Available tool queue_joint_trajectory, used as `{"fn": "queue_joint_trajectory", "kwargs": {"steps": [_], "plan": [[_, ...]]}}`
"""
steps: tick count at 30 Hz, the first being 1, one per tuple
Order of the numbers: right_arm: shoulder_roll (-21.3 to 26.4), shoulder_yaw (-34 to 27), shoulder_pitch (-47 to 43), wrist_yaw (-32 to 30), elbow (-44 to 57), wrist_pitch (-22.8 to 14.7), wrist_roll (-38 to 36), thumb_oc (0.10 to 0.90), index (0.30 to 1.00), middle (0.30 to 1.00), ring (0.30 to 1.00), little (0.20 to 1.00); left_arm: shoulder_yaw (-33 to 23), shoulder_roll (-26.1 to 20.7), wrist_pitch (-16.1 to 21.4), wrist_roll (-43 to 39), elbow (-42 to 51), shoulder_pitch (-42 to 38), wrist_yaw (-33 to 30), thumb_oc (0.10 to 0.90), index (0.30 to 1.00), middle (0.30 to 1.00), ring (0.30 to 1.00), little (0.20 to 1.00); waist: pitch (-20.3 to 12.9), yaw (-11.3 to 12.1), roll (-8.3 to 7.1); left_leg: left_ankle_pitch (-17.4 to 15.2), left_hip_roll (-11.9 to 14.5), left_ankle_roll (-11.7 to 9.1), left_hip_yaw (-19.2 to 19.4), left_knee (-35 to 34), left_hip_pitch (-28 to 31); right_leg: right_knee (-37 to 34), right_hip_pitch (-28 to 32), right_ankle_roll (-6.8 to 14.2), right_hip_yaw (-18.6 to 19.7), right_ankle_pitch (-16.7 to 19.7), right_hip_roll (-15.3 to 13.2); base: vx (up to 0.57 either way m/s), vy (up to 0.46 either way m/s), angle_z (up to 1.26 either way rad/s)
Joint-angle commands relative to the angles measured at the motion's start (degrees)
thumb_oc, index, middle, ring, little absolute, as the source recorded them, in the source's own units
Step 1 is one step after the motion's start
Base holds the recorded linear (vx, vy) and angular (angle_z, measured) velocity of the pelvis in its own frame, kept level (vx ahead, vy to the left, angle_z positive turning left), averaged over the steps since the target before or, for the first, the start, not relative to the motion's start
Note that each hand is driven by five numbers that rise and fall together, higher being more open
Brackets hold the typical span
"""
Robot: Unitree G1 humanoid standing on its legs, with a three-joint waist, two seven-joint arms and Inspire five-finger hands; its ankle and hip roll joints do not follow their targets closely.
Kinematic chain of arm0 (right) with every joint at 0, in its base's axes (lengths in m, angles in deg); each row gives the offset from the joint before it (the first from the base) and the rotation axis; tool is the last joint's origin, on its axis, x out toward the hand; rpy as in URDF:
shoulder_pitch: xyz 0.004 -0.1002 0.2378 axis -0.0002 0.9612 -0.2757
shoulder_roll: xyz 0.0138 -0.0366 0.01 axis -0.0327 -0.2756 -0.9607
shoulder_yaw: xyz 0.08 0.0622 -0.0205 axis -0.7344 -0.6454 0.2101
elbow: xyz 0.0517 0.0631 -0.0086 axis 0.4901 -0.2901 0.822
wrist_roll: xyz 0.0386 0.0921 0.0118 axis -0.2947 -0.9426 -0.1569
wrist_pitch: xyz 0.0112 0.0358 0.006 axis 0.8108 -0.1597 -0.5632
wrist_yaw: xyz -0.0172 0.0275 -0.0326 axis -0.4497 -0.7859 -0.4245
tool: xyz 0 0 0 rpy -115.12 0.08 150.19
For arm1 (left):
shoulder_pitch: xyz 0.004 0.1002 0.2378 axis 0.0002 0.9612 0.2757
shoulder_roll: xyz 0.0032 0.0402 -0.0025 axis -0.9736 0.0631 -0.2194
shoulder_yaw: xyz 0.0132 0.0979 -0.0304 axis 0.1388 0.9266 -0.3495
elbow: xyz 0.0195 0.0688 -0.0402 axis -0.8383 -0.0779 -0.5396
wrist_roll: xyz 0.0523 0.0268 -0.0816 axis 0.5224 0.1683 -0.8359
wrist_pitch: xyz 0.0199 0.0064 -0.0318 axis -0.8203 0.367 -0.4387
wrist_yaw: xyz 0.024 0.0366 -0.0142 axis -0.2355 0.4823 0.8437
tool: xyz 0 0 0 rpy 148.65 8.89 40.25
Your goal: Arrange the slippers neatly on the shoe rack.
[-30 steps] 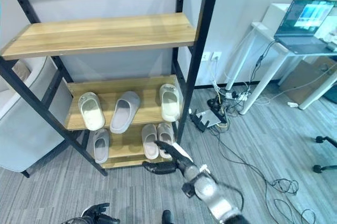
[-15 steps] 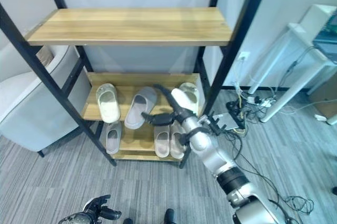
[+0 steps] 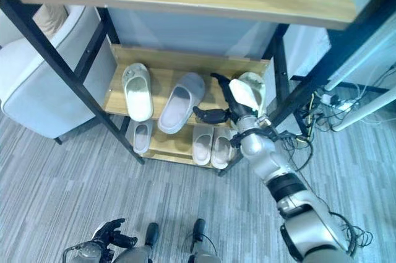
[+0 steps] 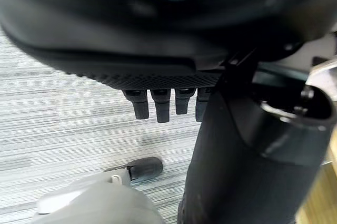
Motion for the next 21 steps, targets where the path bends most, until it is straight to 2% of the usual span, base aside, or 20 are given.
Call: {"fn": "queue_joint_trajectory", "kwargs": {"steps": [1,3,6,13,21], "plan": [[3.1,-1.4,-11.4,-5.7,0.6,-2.8,-1.6,0.800,0.900,0.900,0.900,0.900,5.6,-1.3,0.6,0.6,-3.2,1.6,-0.1,0.800,0.900,0.900,0.900,0.900,-0.2,0.8,-2.62,0.2,-1.2,-0.9,-2.5,-0.5,-4.6,0.3,4.2,7.1,3.0,-8.2,-3.0,0.00,0.016,0.04],[5.5,-0.8,-13.1,-7.5,-0.9,-2.5,0.4,0.800,0.900,0.900,0.900,0.900,5.9,-2.0,1.9,-0.1,0.1,1.4,-1.7,0.800,0.900,0.900,0.900,0.900,0.5,1.4,-2.61,0.4,-1.5,-0.8,-2.9,-0.5,-5.4,0.3,3.9,7.2,2.7,-8.1,-3.1,-0.01,0.005,0.06],[6.1,-1.7,-14.9,-9.9,-3.1,-2.4,-0.7,0.800,0.900,0.900,0.900,0.900,6.6,-2.6,3.1,-2.5,3.3,0.6,-2.9,0.800,0.900,0.900,0.900,0.900,1.6,2.2,-2.40,0.7,-2.0,-0.7,-3.7,-0.5,-6.3,0.3,3.3,7.4,2.2,-8.0,-3.5,-0.02,0.013,0.09],[4.3,-6.5,-14.4,-12.6,-0.4,-3.5,-5.4,0.800,0.900,0.900,0.900,0.900,6.2,-2.2,2.5,-3.0,1.4,-0.5,-3.8,0.800,0.900,0.900,0.900,0.900,2.4,3.1,-3.28,0.7,-2.5,-0.7,-4.6,-0.5,-7.3,0.3,2.7,7.7,1.6,-8.1,-3.8,0.02,0.008,0.11],[1.2,-7.5,-12.5,-11.6,-0.7,-4.8,-9.6,0.800,0.900,0.900,0.900,0.900,5.5,-2.0,1.3,-1.0,-1.5,0.1,-3.7,0.800,0.900,0.900,0.900,0.900,2.7,3.6,-4.65,0.3,-2.6,-0.4,-5.5,-0.5,-7.0,0.3,3.3,7.7,1.0,-8.2,-4.0,0.02,-0.010,0.02]]}}
